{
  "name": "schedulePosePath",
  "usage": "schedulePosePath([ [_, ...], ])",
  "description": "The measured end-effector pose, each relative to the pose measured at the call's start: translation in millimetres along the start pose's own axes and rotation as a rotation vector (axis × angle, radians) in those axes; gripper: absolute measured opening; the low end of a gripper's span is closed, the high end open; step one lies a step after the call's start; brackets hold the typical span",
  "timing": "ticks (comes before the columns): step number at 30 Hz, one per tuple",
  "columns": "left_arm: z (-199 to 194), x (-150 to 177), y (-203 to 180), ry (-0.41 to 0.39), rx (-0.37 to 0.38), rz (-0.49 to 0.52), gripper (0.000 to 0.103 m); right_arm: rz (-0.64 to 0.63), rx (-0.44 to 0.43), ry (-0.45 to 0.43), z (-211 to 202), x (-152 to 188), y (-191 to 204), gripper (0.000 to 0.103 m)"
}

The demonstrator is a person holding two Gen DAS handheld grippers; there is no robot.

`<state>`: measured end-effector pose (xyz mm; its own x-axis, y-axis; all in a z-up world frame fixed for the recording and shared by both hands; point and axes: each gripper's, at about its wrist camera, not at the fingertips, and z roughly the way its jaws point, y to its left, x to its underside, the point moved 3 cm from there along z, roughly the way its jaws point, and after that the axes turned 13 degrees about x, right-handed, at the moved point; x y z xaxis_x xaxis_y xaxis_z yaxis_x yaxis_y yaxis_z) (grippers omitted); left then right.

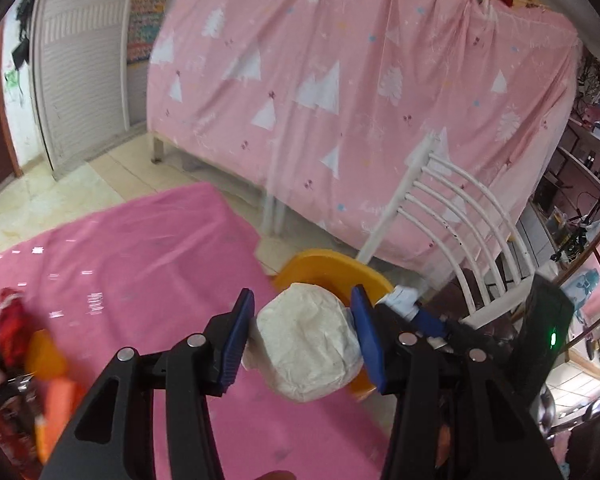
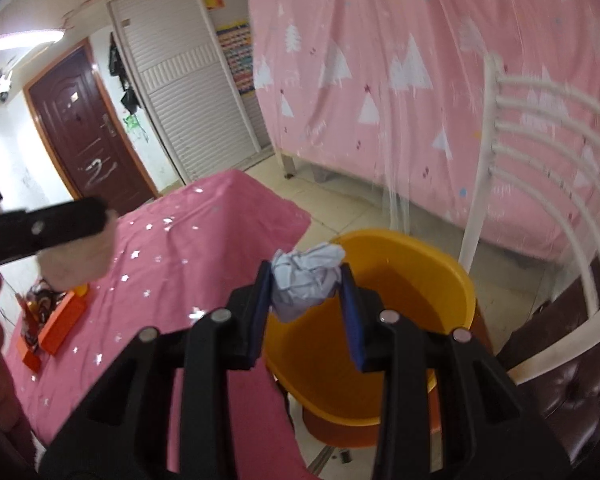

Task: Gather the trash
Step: 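Carry both items to the yellow bin and open both grippers over it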

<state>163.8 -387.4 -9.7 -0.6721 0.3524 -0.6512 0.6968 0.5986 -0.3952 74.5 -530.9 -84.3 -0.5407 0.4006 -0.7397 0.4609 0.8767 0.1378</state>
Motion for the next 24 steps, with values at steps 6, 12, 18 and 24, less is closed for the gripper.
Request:
schedulePosePath([
  [6,54,-7,-4,0.076,0.008,-0.054,0.059,0.02,0.015,0.054,19,8,-14,0.033],
  [12,59,-12,0,0.067,-0.013,-0.082,0.077,0.04,0.015,0.075,30,9,-22,0.04],
  [18,43,-8,0,0.053,-0.012,-0.092,0.077,0.032,0.026,0.06,27,9,-19,0.06],
  [24,23,-6,4,0.035,-0.015,-0.095,0.077,0.017,0.012,0.056,25,9,-12,0.06],
])
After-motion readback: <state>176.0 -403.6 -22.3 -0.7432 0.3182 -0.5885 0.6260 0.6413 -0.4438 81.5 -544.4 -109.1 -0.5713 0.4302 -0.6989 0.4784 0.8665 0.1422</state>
